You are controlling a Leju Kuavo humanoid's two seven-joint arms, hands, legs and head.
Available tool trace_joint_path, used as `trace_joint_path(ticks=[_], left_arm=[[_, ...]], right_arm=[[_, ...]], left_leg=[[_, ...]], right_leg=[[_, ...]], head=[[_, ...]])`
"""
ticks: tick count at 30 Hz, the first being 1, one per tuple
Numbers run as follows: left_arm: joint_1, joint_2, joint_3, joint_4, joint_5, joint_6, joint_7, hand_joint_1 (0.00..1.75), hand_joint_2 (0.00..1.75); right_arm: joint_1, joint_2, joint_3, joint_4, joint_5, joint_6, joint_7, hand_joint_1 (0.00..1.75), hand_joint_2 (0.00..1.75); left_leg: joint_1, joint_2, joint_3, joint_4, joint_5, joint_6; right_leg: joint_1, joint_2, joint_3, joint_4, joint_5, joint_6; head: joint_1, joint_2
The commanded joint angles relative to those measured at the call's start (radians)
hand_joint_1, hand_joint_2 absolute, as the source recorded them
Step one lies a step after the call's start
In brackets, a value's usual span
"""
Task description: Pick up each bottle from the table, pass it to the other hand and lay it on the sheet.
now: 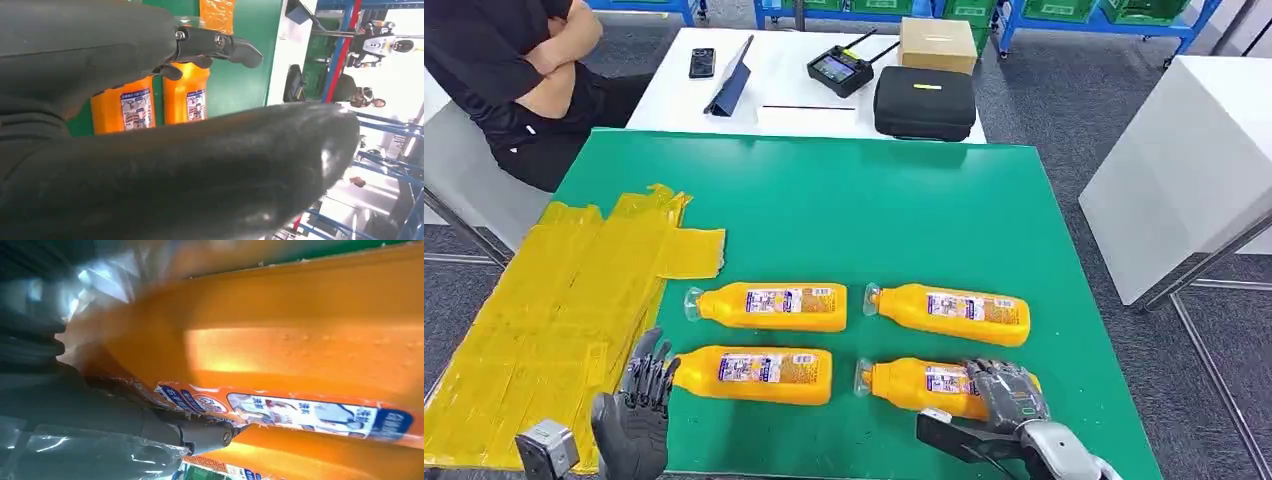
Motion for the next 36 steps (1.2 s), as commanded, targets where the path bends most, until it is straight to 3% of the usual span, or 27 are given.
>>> trace_joint_path(ticks=[1, 3, 4, 6, 9, 11, 14, 17, 21, 24, 26, 30, 33, 34, 36], left_arm=[[0.002, 0.005, 0.033, 0.037, -0.012, -0.022, -0.013, 0.0, 0.0], [0.01, -0.016, 0.054, 0.043, -0.016, -0.031, 0.0, 0.0, 0.0], [0.01, -0.021, 0.055, 0.053, -0.015, -0.026, 0.002, 0.0, 1.75], [0.014, -0.028, 0.048, 0.055, -0.002, -0.014, -0.012, 0.0, 1.75], [0.015, -0.028, 0.023, 0.019, 0.006, 0.004, -0.021, 0.0, 1.75], [0.006, -0.023, 0.006, -0.014, 0.003, 0.014, -0.02, 0.0, 1.75], [-0.005, -0.006, -0.033, -0.055, -0.002, 0.038, -0.019, 0.0, 1.75], [-0.015, 0.018, -0.093, -0.083, 0.007, 0.042, -0.028, 0.0, 1.75], [-0.021, 0.031, -0.114, -0.083, 0.016, 0.048, -0.038, 0.0, 1.75], [-0.075, 0.053, -0.197, -0.076, 0.019, 0.042, -0.034, 0.0, 1.75], [-0.101, 0.062, -0.229, -0.066, 0.031, 0.062, -0.028, 0.0, 1.75], [-0.111, 0.074, -0.246, -0.064, 0.038, 0.068, -0.028, 0.0, 1.75], [-0.173, 0.097, -0.239, -0.014, 0.042, 0.007, -0.013, 0.0, 1.75], [-0.184, 0.086, -0.23, -0.005, 0.034, -0.016, -0.003, 0.0, 1.75], [-0.205, 0.059, -0.22, 0.011, 0.015, -0.037, 0.016, 0.0, 1.75]], right_arm=[[0.157, 0.129, -0.141, -0.072, -0.362, -0.208, -0.351, 1.75, 1.75], [0.195, 0.159, -0.219, -0.205, -0.692, -0.105, -0.562, 1.75, 1.75], [0.22, 0.157, -0.237, -0.267, -0.806, -0.072, -0.615, 1.75, 1.75], [0.267, 0.17, -0.272, -0.402, -0.934, -0.063, -0.722, 1.75, 1.75], [0.296, 0.192, -0.262, -0.522, -1.037, -0.049, -0.726, 1.75, 1.75], [0.319, 0.196, -0.219, -0.565, -1.054, -0.095, -0.749, 1.75, 1.75], [0.314, 0.213, -0.081, -0.556, -1.075, -0.174, -0.773, 1.75, 1.75], [0.186, 0.265, 0.076, -0.396, -1.021, -0.272, -0.717, 1.75, 1.75], [0.153, 0.268, 0.101, -0.356, -1.034, -0.297, -0.699, 1.75, 1.75], [-0.019, 0.439, 0.146, -0.08, -0.952, -0.331, -0.589, 1.75, 1.75], [-0.078, 0.498, 0.154, 0.018, -0.927, -0.333, -0.589, 1.75, 1.75], [-0.08, 0.506, 0.151, 0.017, -0.902, -0.328, -0.564, 1.75, 1.75], [-0.191, 0.618, 0.142, 0.165, -0.8, -0.3, -0.51, 1.75, 1.75], [-0.232, 0.623, 0.153, 0.208, -0.778, -0.288, -0.505, 1.75, 1.75], [-0.306, 0.616, 0.162, 0.281, -0.763, -0.274, -0.509, 1.75, 1.75]], left_leg=[[0.0, -0.009, -0.005, -0.002, 0.002, 0.001], [0.0, -0.005, -0.006, -0.001, 0.0, 0.0], [0.0, -0.002, -0.005, 0.0, -0.001, 0.0], [0.0, -0.002, -0.008, 0.0, -0.001, -0.001], [-0.002, -0.005, -0.018, 0.0, 0.0, -0.001], [-0.001, -0.007, -0.024, 0.001, 0.003, 0.0], [-0.001, -0.01, -0.022, 0.001, 0.002, 0.0], [0.0, -0.005, -0.024, -0.001, 0.001, -0.002], [0.0, -0.002, -0.025, -0.002, 0.002, -0.002], [0.001, -0.004, -0.023, -0.002, 0.003, -0.002], [0.001, -0.001, -0.023, -0.005, 0.005, -0.003], [0.001, -0.004, -0.025, -0.002, 0.005, -0.003], [0.0, -0.005, -0.025, -0.003, 0.007, -0.003], [0.0, -0.005, -0.025, -0.002, 0.006, -0.002], [0.0, 0.002, -0.027, -0.003, 0.007, -0.002]], right_leg=[[0.001, -0.007, -0.002, -0.001, 0.0, -0.006], [0.001, -0.003, -0.003, 0.001, 0.0, -0.005], [0.001, -0.001, -0.003, 0.001, 0.001, -0.002], [0.001, 0.0, -0.006, 0.002, 0.001, -0.003], [-0.001, -0.003, -0.011, 0.006, 0.0, -0.002], [0.0, -0.004, -0.01, 0.007, 0.001, -0.002], [0.001, -0.006, -0.014, 0.007, -0.001, -0.003], [0.001, -0.001, -0.022, 0.005, 0.001, -0.005], [0.002, 0.001, -0.016, 0.004, 0.003, -0.005], [0.002, 0.0, -0.02, 0.004, 0.003, -0.006], [0.003, 0.003, -0.022, 0.001, 0.005, -0.006], [0.002, 0.0, -0.023, 0.005, 0.004, -0.005], [0.001, -0.001, -0.024, 0.006, 0.004, -0.007], [0.001, 0.0, -0.025, 0.008, 0.003, -0.012], [0.001, 0.007, -0.024, 0.006, 0.007, -0.008]], head=[[0.0, 0.0], [0.0, 0.0], [0.0, 0.0], [0.0, 0.0], [-0.001, 0.0], [0.0, 0.0], [0.0, 0.0], [0.0, 0.0], [0.0, 0.0], [0.0, 0.0], [0.0, 0.0], [0.0, 0.0], [0.0, 0.0], [0.0, 0.0], [0.0, 0.0]])
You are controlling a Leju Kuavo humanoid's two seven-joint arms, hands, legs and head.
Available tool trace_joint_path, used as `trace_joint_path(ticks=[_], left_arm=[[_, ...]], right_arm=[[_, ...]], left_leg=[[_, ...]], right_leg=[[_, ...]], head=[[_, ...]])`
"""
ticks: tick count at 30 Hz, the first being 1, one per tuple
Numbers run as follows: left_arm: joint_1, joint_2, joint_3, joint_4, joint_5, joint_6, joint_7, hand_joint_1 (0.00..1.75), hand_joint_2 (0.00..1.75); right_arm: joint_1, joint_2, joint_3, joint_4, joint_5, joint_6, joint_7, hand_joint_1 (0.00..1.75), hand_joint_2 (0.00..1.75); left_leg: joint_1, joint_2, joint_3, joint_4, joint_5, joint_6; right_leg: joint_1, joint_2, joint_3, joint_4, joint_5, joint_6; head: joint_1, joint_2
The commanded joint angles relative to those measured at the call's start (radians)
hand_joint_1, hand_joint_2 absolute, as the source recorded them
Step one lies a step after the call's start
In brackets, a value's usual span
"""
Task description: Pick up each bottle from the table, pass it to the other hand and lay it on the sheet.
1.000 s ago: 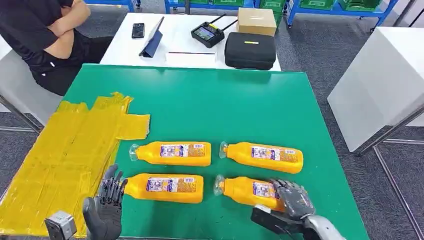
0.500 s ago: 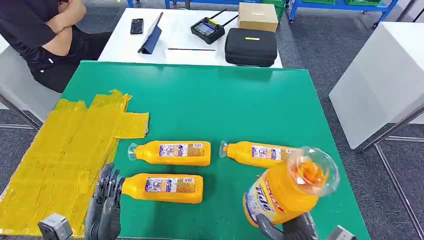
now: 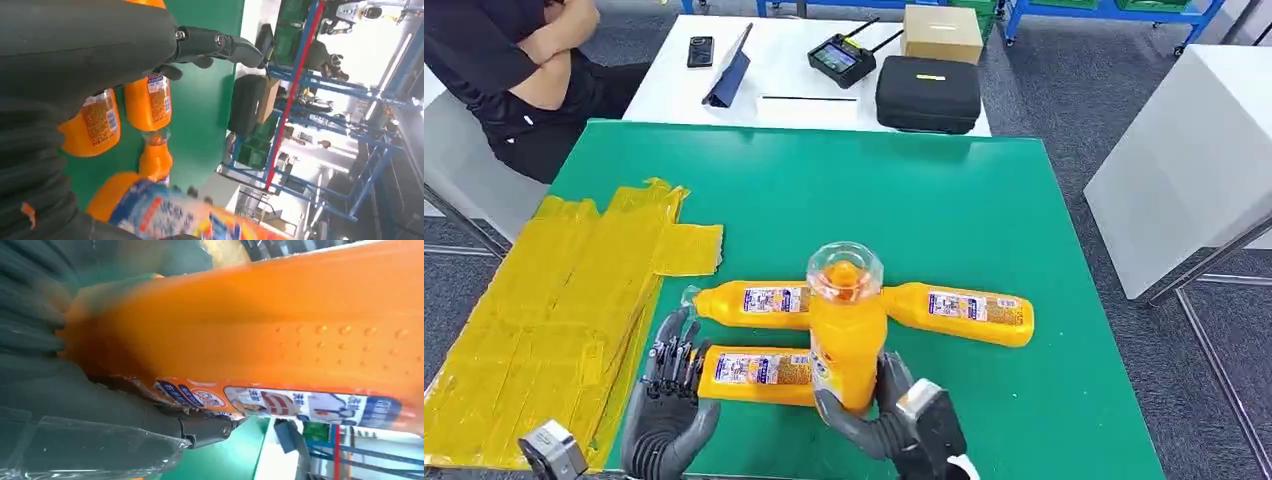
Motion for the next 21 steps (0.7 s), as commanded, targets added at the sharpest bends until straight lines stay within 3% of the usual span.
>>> trace_joint_path(ticks=[1, 5, 7, 15, 19, 21], left_arm=[[-0.136, 0.031, -0.025, 0.101, -0.02, -0.105, 0.054, 0.0, 1.75], [-0.141, 0.016, -0.018, 0.098, -0.037, -0.109, 0.067, 0.0, 1.75], [-0.141, 0.012, -0.012, 0.097, -0.042, -0.106, 0.071, 0.0, 1.75], [-0.14, 0.012, -0.011, 0.097, -0.043, -0.105, 0.071, 0.0, 1.75], [-0.125, -0.001, 0.008, 0.059, -0.071, -0.078, 0.086, 0.0, 1.75], [-0.12, -0.01, 0.019, 0.036, -0.075, -0.074, 0.097, 0.0, 1.75]], right_arm=[[-0.318, 0.181, 0.047, 0.434, 0.152, 0.059, 0.061, 1.75, 1.75], [-0.358, 0.192, 0.104, 0.448, 0.26, 0.032, 0.092, 1.75, 1.75], [-0.368, 0.199, 0.131, 0.455, 0.304, 0.026, 0.107, 1.75, 1.75], [-0.364, 0.2, 0.133, 0.456, 0.306, 0.024, 0.109, 1.75, 1.75], [-0.395, 0.206, 0.27, 0.531, 0.562, -0.038, 0.176, 1.75, 1.75], [-0.395, 0.224, 0.326, 0.608, 0.617, -0.061, 0.173, 1.75, 1.75]], left_leg=[[0.001, 0.006, 0.001, -0.002, 0.002, 0.0], [0.0, 0.001, 0.001, -0.001, 0.004, 0.001], [0.0, 0.002, -0.001, 0.0, 0.005, 0.001], [0.0, 0.0, -0.002, -0.001, 0.005, 0.0], [0.0, 0.001, -0.002, 0.0, 0.005, 0.0], [0.0, 0.002, -0.001, 0.0, 0.005, 0.0]], right_leg=[[0.001, 0.008, -0.001, -0.002, 0.004, -0.005], [0.001, 0.004, -0.004, 0.002, 0.005, -0.012], [0.0, 0.003, -0.005, 0.001, 0.005, -0.007], [0.0, 0.002, -0.004, 0.001, 0.004, -0.006], [0.001, 0.002, -0.005, 0.001, 0.004, -0.005], [0.001, 0.004, -0.005, 0.001, 0.004, -0.008]], head=[[0.0, 0.0], [0.0, 0.0], [0.0, 0.0], [0.0, 0.0], [0.0, 0.0], [0.0, 0.0]])
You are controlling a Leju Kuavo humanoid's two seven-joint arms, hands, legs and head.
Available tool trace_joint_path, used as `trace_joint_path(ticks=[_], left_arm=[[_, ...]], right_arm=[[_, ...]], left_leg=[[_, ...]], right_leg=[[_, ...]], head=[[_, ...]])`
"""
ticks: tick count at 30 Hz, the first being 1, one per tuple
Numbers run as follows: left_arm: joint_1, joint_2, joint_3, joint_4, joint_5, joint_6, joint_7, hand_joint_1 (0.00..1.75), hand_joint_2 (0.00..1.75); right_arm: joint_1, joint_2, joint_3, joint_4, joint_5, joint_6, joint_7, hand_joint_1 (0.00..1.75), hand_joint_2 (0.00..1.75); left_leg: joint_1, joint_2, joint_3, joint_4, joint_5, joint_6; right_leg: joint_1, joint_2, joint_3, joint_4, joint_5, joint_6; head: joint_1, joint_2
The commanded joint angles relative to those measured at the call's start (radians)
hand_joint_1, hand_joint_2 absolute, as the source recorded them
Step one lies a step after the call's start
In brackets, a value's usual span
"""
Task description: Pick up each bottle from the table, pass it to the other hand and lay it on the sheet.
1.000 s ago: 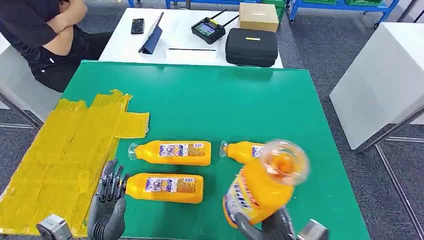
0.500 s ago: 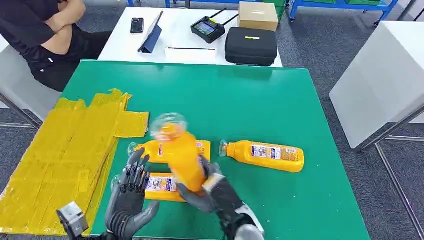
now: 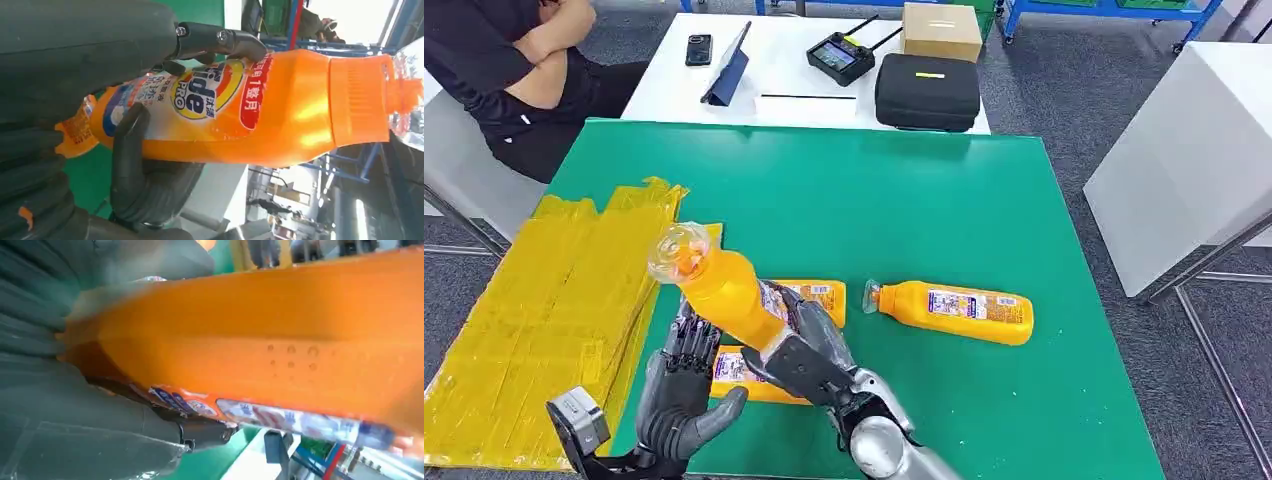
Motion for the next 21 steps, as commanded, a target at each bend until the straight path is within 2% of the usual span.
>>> trace_joint_path(ticks=[1, 6, 7, 9, 10, 15, 16, 17, 19, 21], left_arm=[[-0.008, -0.034, 0.032, -0.008, -0.021, 0.02, 0.037, 0.0, 1.75], [-0.015, -0.063, 0.083, 0.01, -0.01, 0.032, 0.059, 0.0, 1.75], [-0.011, -0.071, 0.098, 0.01, -0.007, 0.033, 0.061, 0.0, 1.75], [-0.006, -0.08, 0.123, 0.012, -0.001, 0.034, 0.064, 0.0, 1.75], [-0.008, -0.087, 0.136, 0.018, 0.006, 0.033, 0.068, 0.0, 1.75], [-0.011, -0.099, 0.166, 0.031, 0.012, 0.029, 0.074, 0.0, 1.75], [-0.008, -0.101, 0.17, 0.031, 0.013, 0.028, 0.074, 0.0, 1.75], [-0.007, -0.102, 0.173, 0.031, 0.014, 0.029, 0.074, 0.0, 1.75], [-0.002, -0.1, 0.178, 0.034, 0.012, 0.03, 0.074, 0.0, 1.75], [0.005, -0.107, 0.192, 0.041, 0.014, 0.023, 0.07, 0.0, 1.75]], right_arm=[[-0.066, 0.034, 0.254, 0.262, 0.251, -0.06, 0.039, 1.75, 1.75], [-0.051, 0.028, 0.351, 0.325, 0.292, -0.066, 0.014, 1.75, 1.75], [-0.048, 0.018, 0.369, 0.32, 0.291, -0.052, 0.015, 1.75, 1.75], [-0.034, -0.002, 0.394, 0.298, 0.297, -0.04, 0.014, 1.75, 1.75], [-0.027, -0.013, 0.404, 0.275, 0.299, -0.038, 0.016, 1.75, 1.75], [-0.012, -0.038, 0.413, 0.216, 0.301, -0.043, 0.026, 1.75, 1.75], [-0.014, -0.038, 0.413, 0.213, 0.301, -0.043, 0.028, 1.75, 1.75], [-0.015, -0.038, 0.412, 0.212, 0.301, -0.043, 0.028, 1.75, 1.75], [-0.017, -0.035, 0.412, 0.213, 0.3, -0.043, 0.028, 1.75, 1.75], [-0.014, -0.035, 0.409, 0.202, 0.287, -0.04, 0.023, 1.75, 1.75]], left_leg=[[0.0, 0.001, 0.003, -0.001, -0.001, 0.001], [0.001, -0.003, 0.004, -0.001, 0.0, 0.001], [0.001, -0.003, 0.002, -0.001, 0.0, 0.001], [0.0, -0.006, 0.003, -0.001, 0.0, 0.002], [0.001, -0.005, 0.002, -0.001, 0.0, 0.001], [0.0, -0.007, 0.001, -0.001, 0.0, 0.001], [0.001, -0.002, -0.001, -0.001, 0.0, 0.001], [0.0, -0.005, -0.001, -0.001, 0.0, 0.001], [0.001, -0.003, 0.001, -0.001, -0.001, 0.001], [0.0, -0.004, 0.002, -0.001, 0.0, 0.001]], right_leg=[[0.001, 0.002, 0.002, -0.001, 0.0, -0.004], [0.001, -0.001, 0.002, -0.001, -0.001, -0.006], [0.001, -0.002, -0.008, -0.001, -0.001, -0.004], [0.001, -0.004, -0.007, -0.002, -0.002, -0.007], [0.001, -0.004, -0.008, -0.002, -0.001, -0.005], [0.001, -0.005, -0.009, -0.002, -0.002, -0.005], [0.001, -0.002, -0.012, -0.001, -0.001, -0.004], [0.001, -0.005, -0.009, 0.0, -0.003, -0.006], [0.001, -0.002, -0.002, -0.002, -0.001, -0.006], [0.001, -0.003, -0.009, -0.001, -0.002, -0.006]], head=[[0.0, 0.0], [-0.001, 0.0], [0.0, 0.0], [0.0, 0.0], [0.0, 0.0], [-0.001, 0.0], [0.0, 0.0], [0.003, 0.0], [0.002, 0.0], [0.001, 0.0]])
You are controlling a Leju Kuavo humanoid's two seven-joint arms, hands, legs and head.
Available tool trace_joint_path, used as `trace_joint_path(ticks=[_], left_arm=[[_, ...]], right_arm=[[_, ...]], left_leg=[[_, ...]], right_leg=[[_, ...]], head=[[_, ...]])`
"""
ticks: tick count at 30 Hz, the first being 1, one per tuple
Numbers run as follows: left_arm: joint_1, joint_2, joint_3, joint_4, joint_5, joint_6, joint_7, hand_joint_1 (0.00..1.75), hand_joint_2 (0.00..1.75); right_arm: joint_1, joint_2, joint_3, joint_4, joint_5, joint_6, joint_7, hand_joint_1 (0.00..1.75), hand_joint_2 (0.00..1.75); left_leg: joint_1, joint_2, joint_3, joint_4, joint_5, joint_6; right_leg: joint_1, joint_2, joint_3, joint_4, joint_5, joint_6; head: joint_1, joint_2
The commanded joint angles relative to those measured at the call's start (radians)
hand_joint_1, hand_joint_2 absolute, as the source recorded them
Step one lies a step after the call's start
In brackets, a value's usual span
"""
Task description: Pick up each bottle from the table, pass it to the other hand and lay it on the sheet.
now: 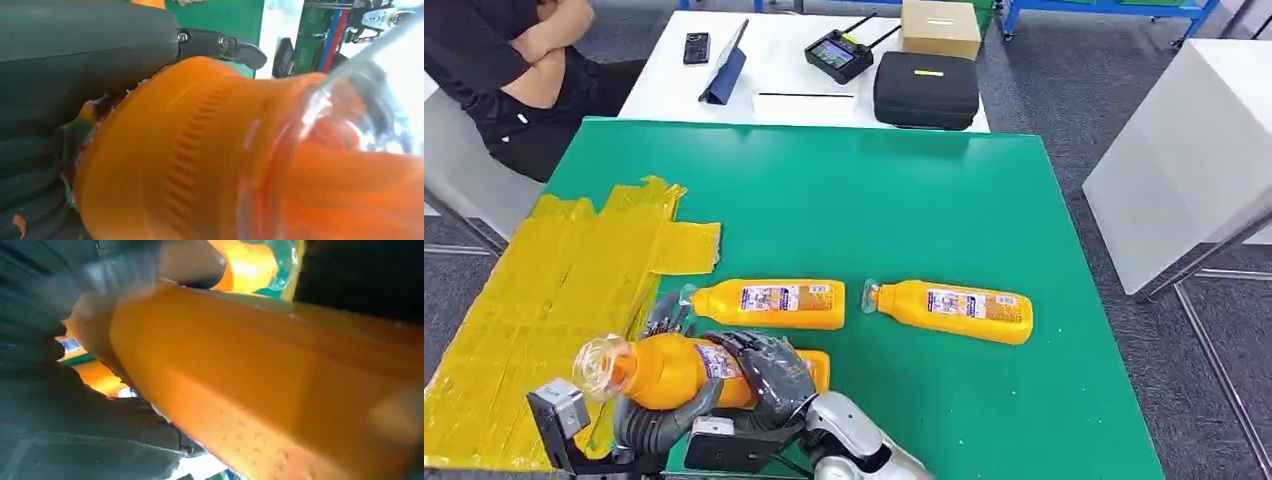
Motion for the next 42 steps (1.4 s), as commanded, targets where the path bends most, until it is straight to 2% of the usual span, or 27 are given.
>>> trace_joint_path(ticks=[1, 11, 12, 26, 32, 33, 34, 35, 36, 40, 42], left_arm=[[-0.065, -0.046, 0.055, 0.045, 0.003, -0.011, 0.001, 0.0, 1.75], [-0.046, -0.031, 0.037, 0.04, 0.006, 0.0, -0.013, 0.0, 1.75], [-0.044, -0.029, 0.035, 0.036, 0.012, -0.006, -0.022, 1.73, 1.75], [-0.012, -0.028, 0.045, -0.001, 0.016, 0.013, -0.059, 1.75, 1.75], [0.019, -0.019, 0.044, -0.025, 0.021, 0.018, -0.077, 1.75, 1.75], [0.026, -0.017, 0.044, -0.031, 0.02, 0.022, -0.082, 1.75, 1.75], [0.035, -0.014, 0.045, -0.04, 0.016, 0.03, -0.092, 1.75, 1.75], [0.042, -0.019, 0.048, -0.05, 0.011, 0.046, -0.1, 1.75, 1.75], [0.048, -0.026, 0.052, -0.065, -0.016, 0.073, -0.106, 1.75, 1.75], [0.067, -0.03, 0.151, -0.141, -0.284, 0.306, -0.141, 1.75, 1.75], [0.072, -0.032, 0.198, -0.17, -0.35, 0.333, -0.126, 1.75, 1.75]], right_arm=[[0.051, -0.041, 0.131, 0.006, 0.0, 0.022, -0.012, 1.75, 1.75], [0.089, -0.086, 0.117, -0.108, -0.075, 0.047, -0.037, 1.75, 1.75], [0.092, -0.088, 0.116, -0.106, -0.077, 0.048, -0.034, 1.75, 1.75], [0.136, -0.102, 0.058, -0.133, -0.087, 0.018, -0.027, 1.75, 1.75], [0.192, -0.115, -0.018, -0.178, -0.092, -0.075, -0.031, 1.75, 1.75], [0.207, -0.119, -0.036, -0.191, -0.098, -0.108, -0.035, 0.52, 1.75], [0.226, -0.124, -0.058, -0.209, -0.124, -0.117, -0.041, 0.0, 1.75], [0.239, -0.134, -0.07, -0.227, -0.134, -0.128, -0.037, 0.0, 1.75], [0.253, -0.147, -0.076, -0.253, -0.143, -0.137, -0.036, 0.0, 0.0], [0.29, -0.193, -0.084, -0.327, -0.195, -0.188, -0.057, 0.0, 0.0], [0.291, -0.203, -0.081, -0.339, -0.199, -0.193, -0.057, 0.0, 0.0]], left_leg=[[0.0, -0.005, 0.002, -0.001, 0.001, 0.001], [0.0, -0.007, 0.004, -0.001, 0.0, 0.001], [0.0, -0.006, 0.003, -0.001, 0.0, 0.001], [0.0, -0.006, 0.002, -0.001, 0.0, 0.002], [0.0, -0.006, 0.002, -0.001, 0.0, 0.002], [0.0, -0.005, 0.0, -0.001, 0.0, 0.001], [0.0, -0.007, 0.002, -0.001, -0.001, 0.002], [0.0, -0.005, 0.0, -0.001, 0.0, 0.001], [0.0, -0.007, 0.002, 0.0, -0.001, 0.002], [-0.001, -0.007, 0.001, 0.0, -0.001, 0.002], [-0.001, -0.006, 0.001, 0.0, -0.002, 0.002]], right_leg=[[0.0, -0.004, 0.003, -0.001, 0.0, -0.004], [0.0, -0.005, 0.005, -0.001, -0.001, -0.005], [0.0, -0.004, 0.004, -0.001, -0.001, -0.004], [0.0, -0.004, 0.003, 0.0, -0.001, -0.005], [0.0, -0.004, 0.003, 0.0, -0.001, -0.005], [0.0, -0.004, 0.002, -0.001, -0.001, -0.004], [0.0, -0.005, 0.004, -0.001, -0.002, -0.005], [0.0, -0.004, 0.002, -0.001, -0.001, -0.003], [0.0, -0.004, 0.004, 0.0, -0.002, -0.005], [0.0, -0.005, 0.003, 0.0, -0.002, -0.005], [0.0, -0.002, 0.004, 0.0, -0.002, -0.006]], head=[[-0.001, 0.0], [-0.001, 0.0], [-0.001, 0.0], [-0.001, 0.0], [0.0, 0.0], [-0.001, 0.0], [-0.001, 0.0], [0.0, 0.0], [-0.001, 0.0], [0.0, 0.0], [0.0, 0.0]])
